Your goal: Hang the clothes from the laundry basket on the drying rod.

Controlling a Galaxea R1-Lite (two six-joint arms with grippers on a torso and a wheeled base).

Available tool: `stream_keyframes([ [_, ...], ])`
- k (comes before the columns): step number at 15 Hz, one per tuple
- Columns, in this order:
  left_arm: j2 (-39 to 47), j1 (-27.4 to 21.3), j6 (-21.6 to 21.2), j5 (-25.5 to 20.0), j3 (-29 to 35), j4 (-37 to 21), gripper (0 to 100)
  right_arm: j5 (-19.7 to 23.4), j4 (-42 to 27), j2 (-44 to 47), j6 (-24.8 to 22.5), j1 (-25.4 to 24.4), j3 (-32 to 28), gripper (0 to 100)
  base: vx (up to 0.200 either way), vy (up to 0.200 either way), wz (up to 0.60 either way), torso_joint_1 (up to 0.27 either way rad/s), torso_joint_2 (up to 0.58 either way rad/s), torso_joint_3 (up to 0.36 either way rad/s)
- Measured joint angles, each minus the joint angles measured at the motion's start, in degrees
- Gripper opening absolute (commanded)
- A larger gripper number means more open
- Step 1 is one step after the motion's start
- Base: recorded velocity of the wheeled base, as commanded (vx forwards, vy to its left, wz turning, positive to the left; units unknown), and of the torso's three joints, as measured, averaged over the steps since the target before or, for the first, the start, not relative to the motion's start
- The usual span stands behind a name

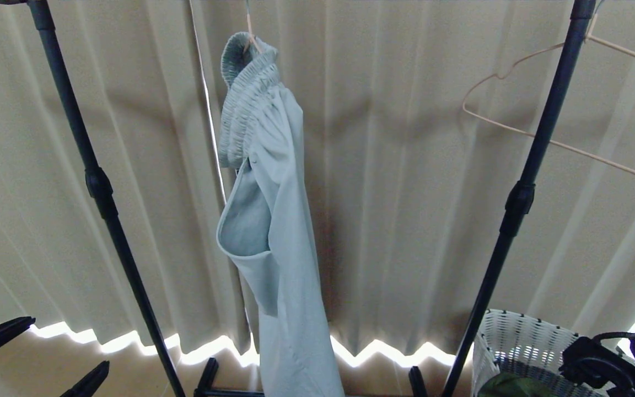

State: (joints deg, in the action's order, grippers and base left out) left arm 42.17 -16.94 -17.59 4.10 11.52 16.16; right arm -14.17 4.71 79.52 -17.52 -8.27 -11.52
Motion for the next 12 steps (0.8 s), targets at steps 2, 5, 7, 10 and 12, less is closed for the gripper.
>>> stream_keyframes([
  [2,0.0,0.0,0.0,0.0,0.0,0.0,100,-0.3,3.0,4.4,-2.5,4.1,-1.5,100,0.000,0.000,0.00,0.000,0.00,0.000],
  [5,0.0,-0.1,0.0,0.0,0.0,0.0,100,0.0,8.8,9.2,-4.4,7.5,-1.8,100,0.000,0.000,0.00,0.000,0.00,0.000],
  [7,-0.1,-0.1,0.0,0.0,0.0,0.0,100,0.2,10.5,11.5,-4.5,7.9,-1.3,100,0.000,0.000,0.00,0.000,0.00,0.000],
  [10,-0.1,-0.1,0.0,0.0,-0.1,-0.1,100,0.7,12.8,13.2,-4.5,8.0,-1.1,100,0.000,0.000,0.00,0.000,0.00,0.000],
  [12,-0.1,-0.1,0.0,0.0,-0.1,-0.1,100,1.6,13.0,12.4,-4.5,7.9,-0.9,100,0.000,0.000,0.00,0.000,0.00,0.000],
])
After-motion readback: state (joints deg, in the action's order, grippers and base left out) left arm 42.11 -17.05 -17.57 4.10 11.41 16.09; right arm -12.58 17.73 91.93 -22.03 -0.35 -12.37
